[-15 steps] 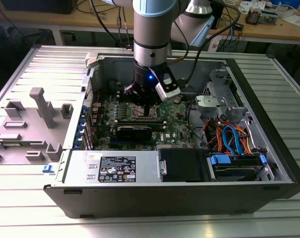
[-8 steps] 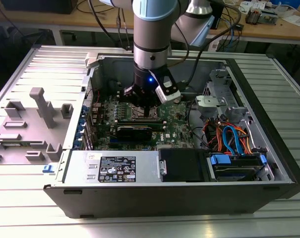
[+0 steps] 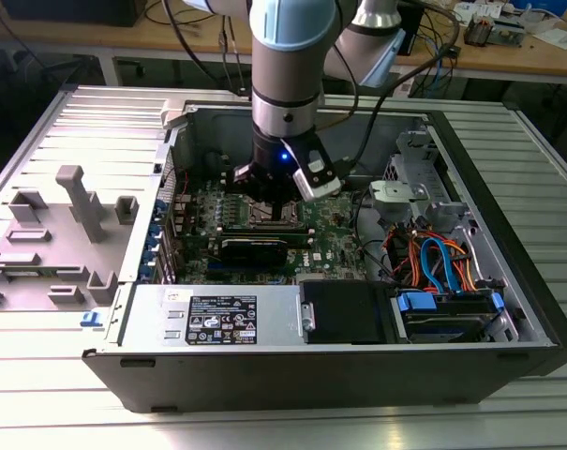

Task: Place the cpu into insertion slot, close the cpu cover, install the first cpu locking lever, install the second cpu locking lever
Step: 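Install the second cpu locking lever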

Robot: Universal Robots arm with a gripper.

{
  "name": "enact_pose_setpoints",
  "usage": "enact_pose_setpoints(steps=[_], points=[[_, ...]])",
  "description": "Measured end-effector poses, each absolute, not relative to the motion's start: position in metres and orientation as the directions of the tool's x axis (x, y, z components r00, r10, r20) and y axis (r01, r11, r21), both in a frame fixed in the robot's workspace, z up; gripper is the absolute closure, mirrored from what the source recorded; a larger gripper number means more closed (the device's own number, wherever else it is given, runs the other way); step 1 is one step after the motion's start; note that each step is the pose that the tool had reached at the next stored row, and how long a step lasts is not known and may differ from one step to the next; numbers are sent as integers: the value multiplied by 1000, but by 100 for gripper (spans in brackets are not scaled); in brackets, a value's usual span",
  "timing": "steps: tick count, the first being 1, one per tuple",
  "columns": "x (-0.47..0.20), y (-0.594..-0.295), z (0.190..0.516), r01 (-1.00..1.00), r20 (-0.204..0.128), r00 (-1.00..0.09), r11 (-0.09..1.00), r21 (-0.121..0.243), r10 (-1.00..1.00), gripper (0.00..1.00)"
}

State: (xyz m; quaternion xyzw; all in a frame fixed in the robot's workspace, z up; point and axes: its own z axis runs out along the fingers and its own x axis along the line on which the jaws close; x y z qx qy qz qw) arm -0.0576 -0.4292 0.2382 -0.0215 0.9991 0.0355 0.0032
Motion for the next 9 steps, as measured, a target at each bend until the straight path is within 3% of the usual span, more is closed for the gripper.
enact_pose_setpoints(steps=[9], points=[[-70,-434,238,-47,-6,-999,994,94,-47,89]])
